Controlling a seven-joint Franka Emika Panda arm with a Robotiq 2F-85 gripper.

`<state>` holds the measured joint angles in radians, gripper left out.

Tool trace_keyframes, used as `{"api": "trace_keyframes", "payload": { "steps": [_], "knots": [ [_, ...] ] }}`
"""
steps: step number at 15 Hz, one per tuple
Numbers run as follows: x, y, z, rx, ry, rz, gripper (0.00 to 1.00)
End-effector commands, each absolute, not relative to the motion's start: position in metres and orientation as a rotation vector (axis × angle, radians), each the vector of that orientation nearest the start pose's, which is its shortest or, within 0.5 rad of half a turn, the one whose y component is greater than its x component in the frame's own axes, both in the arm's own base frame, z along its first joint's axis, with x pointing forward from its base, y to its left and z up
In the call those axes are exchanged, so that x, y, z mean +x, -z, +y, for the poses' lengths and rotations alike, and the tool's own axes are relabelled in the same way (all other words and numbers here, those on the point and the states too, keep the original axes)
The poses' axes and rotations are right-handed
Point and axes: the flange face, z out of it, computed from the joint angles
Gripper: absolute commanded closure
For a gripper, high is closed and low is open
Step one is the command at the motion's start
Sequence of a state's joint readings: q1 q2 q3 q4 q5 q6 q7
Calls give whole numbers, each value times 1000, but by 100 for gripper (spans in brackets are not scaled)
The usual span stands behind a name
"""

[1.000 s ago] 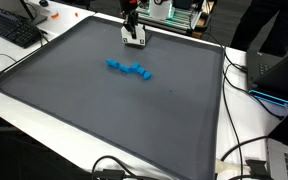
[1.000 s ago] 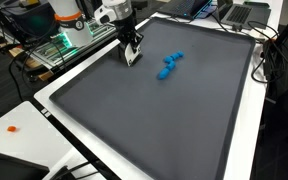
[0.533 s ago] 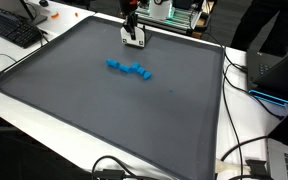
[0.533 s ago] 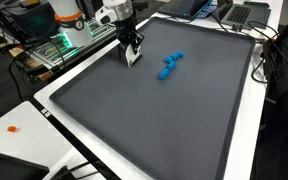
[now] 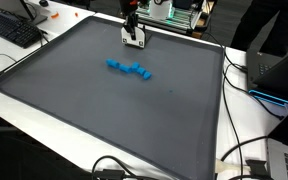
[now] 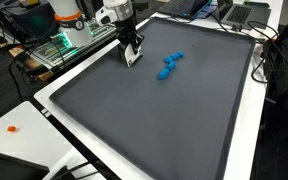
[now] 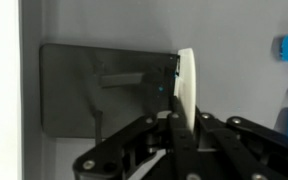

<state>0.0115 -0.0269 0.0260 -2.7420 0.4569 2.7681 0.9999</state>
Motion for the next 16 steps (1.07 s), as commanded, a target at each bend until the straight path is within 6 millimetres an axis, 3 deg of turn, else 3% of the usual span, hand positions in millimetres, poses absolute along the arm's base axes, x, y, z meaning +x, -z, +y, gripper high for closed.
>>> {"api": "trace_keyframes", "payload": {
  "steps": [1,8,12,16],
  "knots": [
    [396,-229,-2,-2301,-88,1878,57],
    [402,-256,-8,-2342,-39,1821,4],
    [403,-279,-9,-2401,-74,1757,0],
    [407,-315,-6,-2539,-71,1609,0]
  ]
}}
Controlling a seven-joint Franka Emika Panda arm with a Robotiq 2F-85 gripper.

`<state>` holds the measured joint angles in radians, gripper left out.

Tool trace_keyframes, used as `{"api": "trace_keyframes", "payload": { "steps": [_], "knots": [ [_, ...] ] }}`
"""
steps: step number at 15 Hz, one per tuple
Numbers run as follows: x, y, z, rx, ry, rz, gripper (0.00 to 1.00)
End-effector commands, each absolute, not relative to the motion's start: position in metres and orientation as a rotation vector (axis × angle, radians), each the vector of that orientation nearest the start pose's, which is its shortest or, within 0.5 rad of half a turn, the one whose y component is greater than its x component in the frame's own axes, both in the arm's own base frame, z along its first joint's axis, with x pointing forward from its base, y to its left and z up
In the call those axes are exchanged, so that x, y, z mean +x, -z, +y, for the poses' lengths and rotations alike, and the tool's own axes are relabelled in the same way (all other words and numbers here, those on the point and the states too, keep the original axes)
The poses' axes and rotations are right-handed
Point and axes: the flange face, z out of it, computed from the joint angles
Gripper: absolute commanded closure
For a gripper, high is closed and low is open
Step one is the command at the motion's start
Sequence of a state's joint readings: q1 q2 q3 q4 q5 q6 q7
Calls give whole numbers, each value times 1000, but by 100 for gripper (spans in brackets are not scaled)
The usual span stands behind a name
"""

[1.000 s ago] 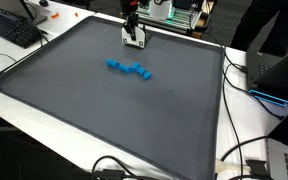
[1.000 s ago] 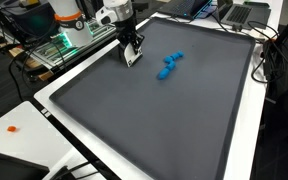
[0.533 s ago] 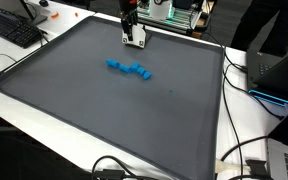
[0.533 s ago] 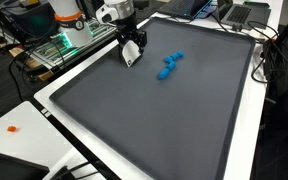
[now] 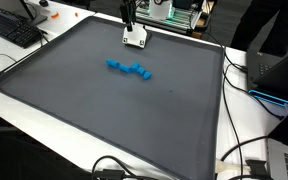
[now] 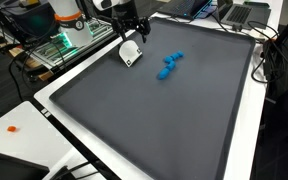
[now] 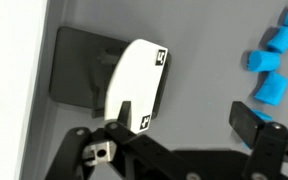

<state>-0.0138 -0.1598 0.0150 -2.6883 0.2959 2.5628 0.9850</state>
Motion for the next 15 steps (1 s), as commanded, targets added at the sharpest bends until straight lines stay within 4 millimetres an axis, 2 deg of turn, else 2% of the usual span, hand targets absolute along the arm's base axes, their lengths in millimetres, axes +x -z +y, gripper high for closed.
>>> {"api": "trace_keyframes", "payload": {
  "steps": [1,5,8,12,15],
  "knots": [
    [409,-324,-5,-2587,-54,1575,0],
    [423,-368,6,-2771,23,1299,0],
    [436,-390,15,-2852,91,1061,0],
    [450,-405,26,-2919,147,774,0],
    [457,-408,35,-2959,161,606,0]
  ]
}}
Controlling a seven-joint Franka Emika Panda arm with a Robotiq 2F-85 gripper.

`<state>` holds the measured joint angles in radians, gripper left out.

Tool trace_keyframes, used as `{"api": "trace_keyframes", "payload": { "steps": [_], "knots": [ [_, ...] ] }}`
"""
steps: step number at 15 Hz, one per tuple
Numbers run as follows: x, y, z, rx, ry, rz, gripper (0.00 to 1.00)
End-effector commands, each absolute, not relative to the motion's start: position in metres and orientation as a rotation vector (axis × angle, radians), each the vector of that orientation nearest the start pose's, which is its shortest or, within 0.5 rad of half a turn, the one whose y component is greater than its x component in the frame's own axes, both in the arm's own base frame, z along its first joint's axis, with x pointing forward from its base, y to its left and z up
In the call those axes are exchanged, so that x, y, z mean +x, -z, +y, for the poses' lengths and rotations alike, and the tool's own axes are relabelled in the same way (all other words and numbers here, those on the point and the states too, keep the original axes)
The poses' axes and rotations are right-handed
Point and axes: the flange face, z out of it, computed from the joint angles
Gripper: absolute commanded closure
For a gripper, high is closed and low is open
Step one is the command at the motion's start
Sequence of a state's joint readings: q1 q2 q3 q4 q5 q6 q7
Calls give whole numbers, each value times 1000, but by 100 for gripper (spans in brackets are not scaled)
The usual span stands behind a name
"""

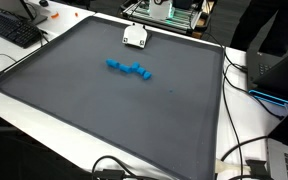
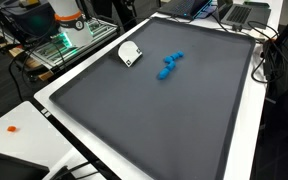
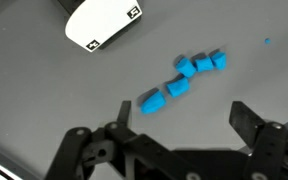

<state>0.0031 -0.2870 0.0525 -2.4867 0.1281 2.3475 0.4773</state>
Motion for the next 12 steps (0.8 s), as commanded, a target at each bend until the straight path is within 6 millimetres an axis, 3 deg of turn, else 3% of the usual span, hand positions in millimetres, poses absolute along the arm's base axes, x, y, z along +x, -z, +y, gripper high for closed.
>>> {"api": "trace_keyframes", "payload": {
  "steps": [1,9,12],
  "knots": [
    [459,-408,38,-2969,165,554,0],
    [463,-407,50,-3015,193,242,0],
    [463,-409,48,-3013,206,297,0]
  ]
}}
